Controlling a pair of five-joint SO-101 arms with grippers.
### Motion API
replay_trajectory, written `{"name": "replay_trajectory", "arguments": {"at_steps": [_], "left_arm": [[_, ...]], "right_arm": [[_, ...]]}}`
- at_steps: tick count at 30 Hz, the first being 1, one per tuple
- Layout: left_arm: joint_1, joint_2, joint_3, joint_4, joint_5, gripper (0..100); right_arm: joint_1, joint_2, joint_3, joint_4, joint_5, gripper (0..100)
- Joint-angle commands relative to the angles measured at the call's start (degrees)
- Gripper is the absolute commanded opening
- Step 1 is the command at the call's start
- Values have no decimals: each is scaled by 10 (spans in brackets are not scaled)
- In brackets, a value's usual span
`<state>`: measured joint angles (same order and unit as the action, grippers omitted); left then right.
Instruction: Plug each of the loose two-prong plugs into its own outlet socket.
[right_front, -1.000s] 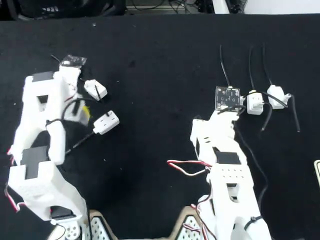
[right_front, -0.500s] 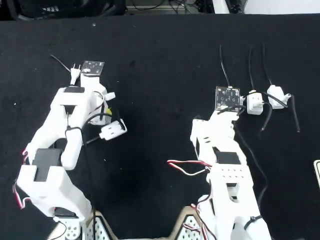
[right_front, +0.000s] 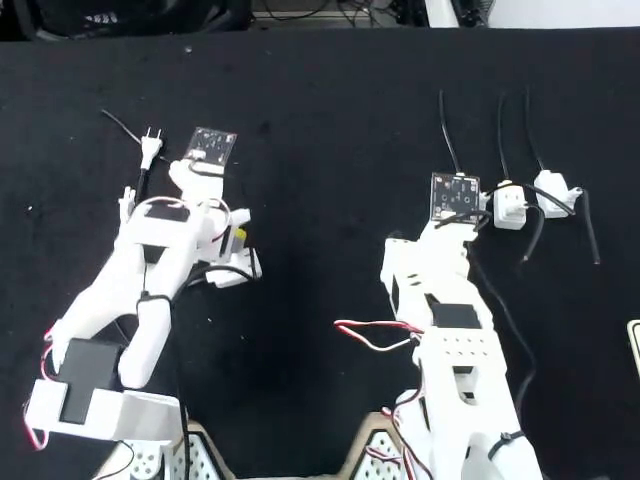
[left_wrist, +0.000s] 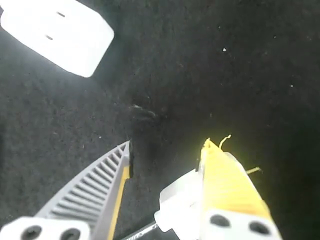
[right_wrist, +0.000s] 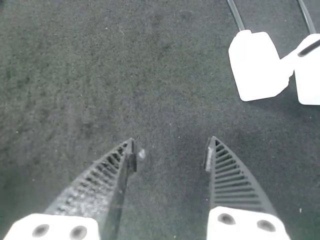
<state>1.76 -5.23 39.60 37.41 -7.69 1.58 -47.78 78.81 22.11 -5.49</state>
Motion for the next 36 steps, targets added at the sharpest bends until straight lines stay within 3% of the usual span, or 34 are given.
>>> {"name": "replay_trajectory", "arguments": {"at_steps": [1,6,13,19,22,28,36], "left_arm": [[13,-19,15,-14,4,230],[50,-34,39,-13,4,230],[44,-110,76,-13,4,230],[-44,-214,73,-12,0,234],[-102,-225,41,27,-37,234],[-217,-108,-109,107,-65,234],[-226,118,-305,124,-61,231]], "right_arm": [[6,-15,-37,-13,-4,219],[6,-15,-37,-13,-4,219],[6,-15,-37,-13,-4,219],[6,-15,-36,-13,-4,219],[6,-15,-37,-13,-4,219],[6,-15,-37,-13,-4,219],[6,-15,-36,-12,-4,219]]}}
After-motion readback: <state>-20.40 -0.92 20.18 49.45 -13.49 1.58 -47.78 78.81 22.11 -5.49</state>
